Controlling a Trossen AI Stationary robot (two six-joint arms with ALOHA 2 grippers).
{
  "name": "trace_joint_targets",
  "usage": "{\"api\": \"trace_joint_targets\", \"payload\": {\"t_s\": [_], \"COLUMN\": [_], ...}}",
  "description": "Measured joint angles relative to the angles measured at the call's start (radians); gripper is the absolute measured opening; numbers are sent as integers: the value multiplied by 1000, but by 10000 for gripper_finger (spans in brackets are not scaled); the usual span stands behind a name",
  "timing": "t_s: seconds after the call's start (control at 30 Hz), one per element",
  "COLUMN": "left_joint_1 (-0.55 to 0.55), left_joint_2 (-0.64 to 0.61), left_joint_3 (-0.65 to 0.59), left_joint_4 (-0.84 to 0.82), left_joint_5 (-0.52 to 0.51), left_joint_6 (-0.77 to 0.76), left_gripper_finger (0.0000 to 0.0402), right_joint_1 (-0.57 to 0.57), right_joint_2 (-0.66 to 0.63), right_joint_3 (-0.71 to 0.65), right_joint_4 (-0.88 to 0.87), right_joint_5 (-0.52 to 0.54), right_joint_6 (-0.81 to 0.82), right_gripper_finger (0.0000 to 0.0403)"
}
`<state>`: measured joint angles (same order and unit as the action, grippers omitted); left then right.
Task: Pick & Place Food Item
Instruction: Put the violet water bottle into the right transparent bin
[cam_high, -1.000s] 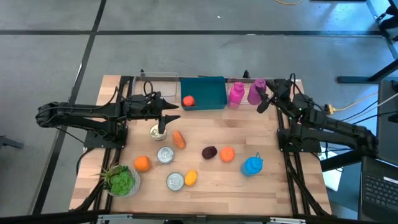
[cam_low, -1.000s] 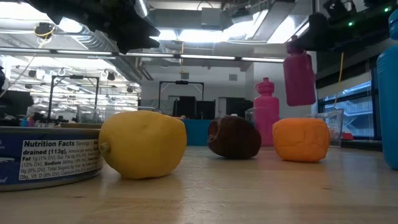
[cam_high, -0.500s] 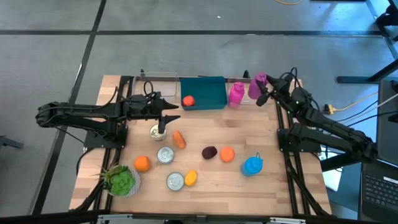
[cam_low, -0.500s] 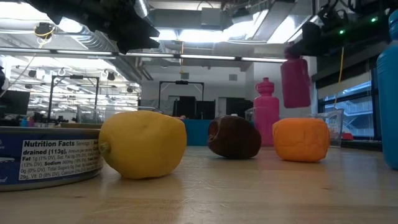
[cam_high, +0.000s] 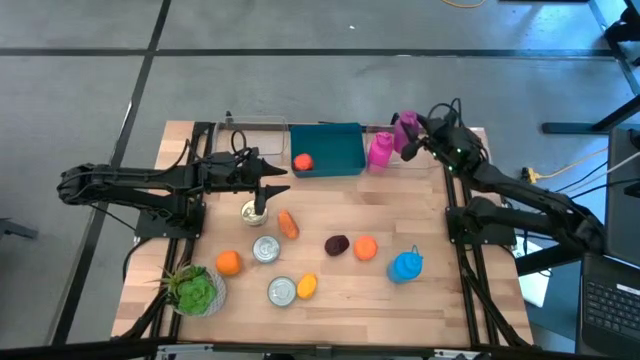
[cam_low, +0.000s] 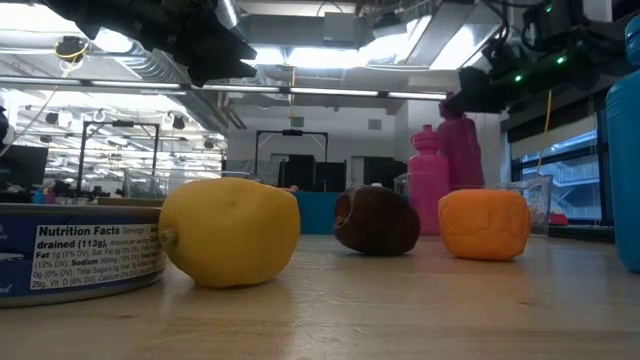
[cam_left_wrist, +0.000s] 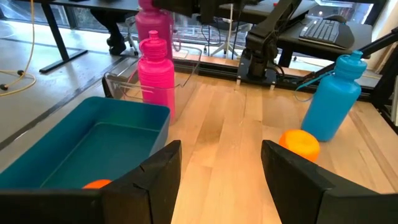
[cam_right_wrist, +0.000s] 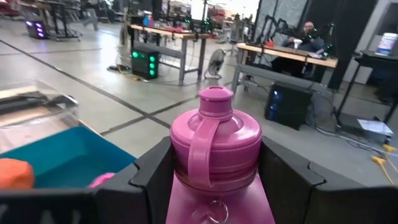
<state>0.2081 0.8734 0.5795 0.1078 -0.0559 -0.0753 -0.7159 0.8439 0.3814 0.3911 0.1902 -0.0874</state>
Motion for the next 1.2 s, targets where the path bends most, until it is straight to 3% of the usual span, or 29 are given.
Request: {"api": "trace_joint_targets", "payload": {"t_s": [0.57, 1.2], "left_joint_1": [0, 0], "left_joint_2": [35, 76], "left_joint_3": [0, 0], "left_joint_4": [-10, 46], "left_joint_5": [-2, -3], "left_joint_6": [0, 0], "left_gripper_finger": [210, 210], "right_joint_1": [-77, -89], "right_joint_2": [269, 396], "right_joint_3": [0, 0], "right_joint_4": [194, 260], "right_joint_5": [-53, -52], "right_joint_6": [13, 17], "right_gripper_finger": [198, 198]}}
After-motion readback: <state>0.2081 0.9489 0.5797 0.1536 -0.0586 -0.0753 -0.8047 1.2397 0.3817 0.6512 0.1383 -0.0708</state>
